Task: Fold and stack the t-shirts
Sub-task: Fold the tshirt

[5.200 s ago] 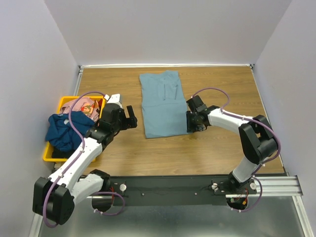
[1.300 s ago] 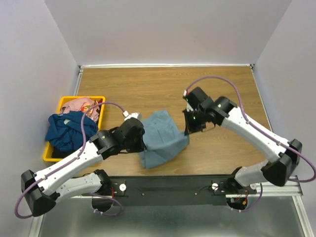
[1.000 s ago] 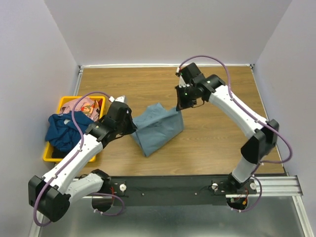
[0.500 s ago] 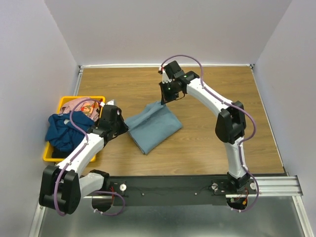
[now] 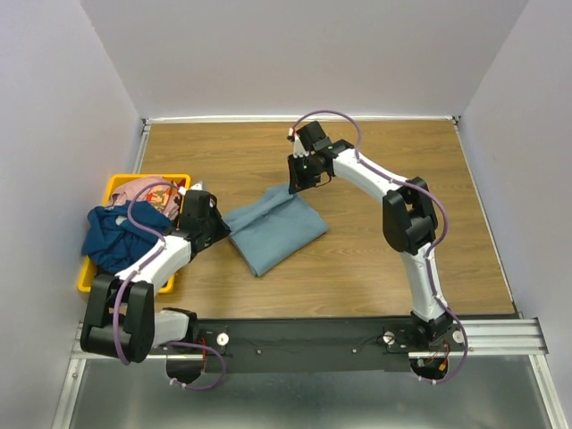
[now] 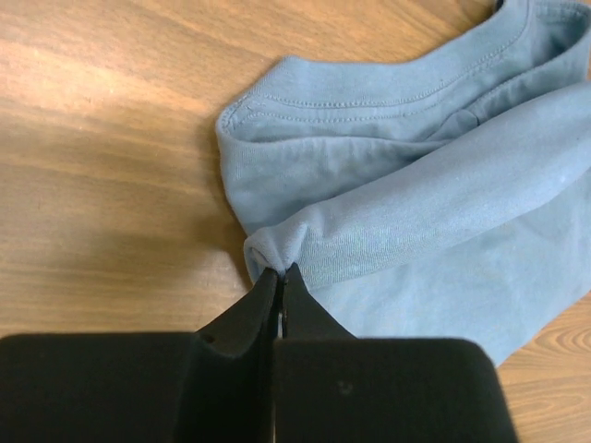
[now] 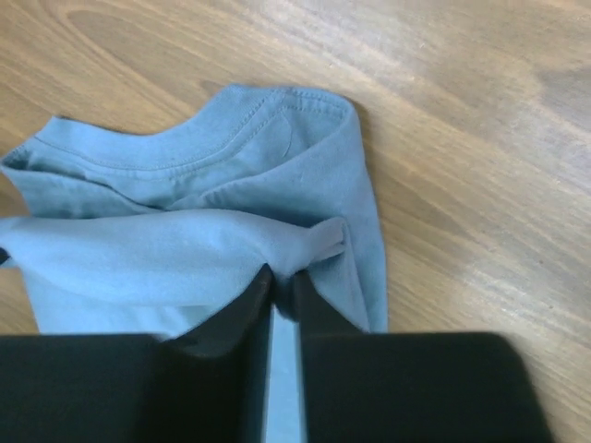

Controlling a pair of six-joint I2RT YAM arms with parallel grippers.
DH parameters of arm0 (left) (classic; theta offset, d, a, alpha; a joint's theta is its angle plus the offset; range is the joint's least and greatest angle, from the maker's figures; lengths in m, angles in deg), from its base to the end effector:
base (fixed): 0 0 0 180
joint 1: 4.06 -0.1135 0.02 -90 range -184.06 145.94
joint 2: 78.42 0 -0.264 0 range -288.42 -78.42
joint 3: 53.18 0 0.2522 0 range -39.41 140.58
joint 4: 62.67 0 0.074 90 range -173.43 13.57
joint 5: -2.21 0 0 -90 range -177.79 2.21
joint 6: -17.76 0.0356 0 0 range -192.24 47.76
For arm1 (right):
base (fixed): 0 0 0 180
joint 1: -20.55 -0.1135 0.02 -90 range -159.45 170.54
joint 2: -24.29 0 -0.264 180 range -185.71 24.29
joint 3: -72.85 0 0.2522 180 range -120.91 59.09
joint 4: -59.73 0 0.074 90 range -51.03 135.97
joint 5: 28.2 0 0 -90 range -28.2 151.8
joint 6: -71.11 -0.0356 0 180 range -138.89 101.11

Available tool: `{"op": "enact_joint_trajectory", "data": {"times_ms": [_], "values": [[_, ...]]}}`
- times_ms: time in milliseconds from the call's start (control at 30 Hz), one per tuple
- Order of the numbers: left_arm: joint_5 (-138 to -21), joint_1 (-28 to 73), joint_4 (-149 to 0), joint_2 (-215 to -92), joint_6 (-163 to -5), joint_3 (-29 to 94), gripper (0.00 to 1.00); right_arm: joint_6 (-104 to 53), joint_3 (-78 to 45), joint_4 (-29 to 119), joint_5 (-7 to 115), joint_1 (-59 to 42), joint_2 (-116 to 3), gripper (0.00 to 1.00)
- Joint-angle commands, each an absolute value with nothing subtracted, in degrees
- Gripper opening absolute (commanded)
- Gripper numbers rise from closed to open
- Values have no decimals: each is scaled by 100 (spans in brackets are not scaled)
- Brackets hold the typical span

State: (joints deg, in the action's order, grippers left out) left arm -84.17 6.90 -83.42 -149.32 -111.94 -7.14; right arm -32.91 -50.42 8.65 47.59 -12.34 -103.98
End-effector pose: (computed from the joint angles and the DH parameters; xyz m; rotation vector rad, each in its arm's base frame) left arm 0.2343 -0.0477 0.1787 -0.5708 2.3539 -0.4919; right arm 0.4112 0.2763 0.2087 -0.5292 2.5754 0.6193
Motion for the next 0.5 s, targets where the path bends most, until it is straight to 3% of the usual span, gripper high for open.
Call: {"op": "enact_joint_trajectory", "data": {"times_ms": [0,67,200,300,333,467], "values": [[-8585,596,-8153,-15110,-11003,-400,10,-3514,-4849,1213,5134,-1162,-10228,35],[-8629,596,-8136,-15224,-10898,-181,18,-3664,-4753,1231,5432,-1162,-10000,44],[-8638,587,-8127,-15418,-10599,171,27,-3813,-4131,1380,5750,-1153,-9421,45],[-8638,596,-8083,-15462,-10485,277,43,-3936,-3673,1818,5706,-1153,-8894,47],[-8673,596,-8065,-15454,-10484,277,56,-4006,-3375,1924,5741,-1153,-8735,49],[-8735,596,-8118,-15033,-10563,216,68,-4200,-2635,2469,5943,-1153,-8101,52]]}}
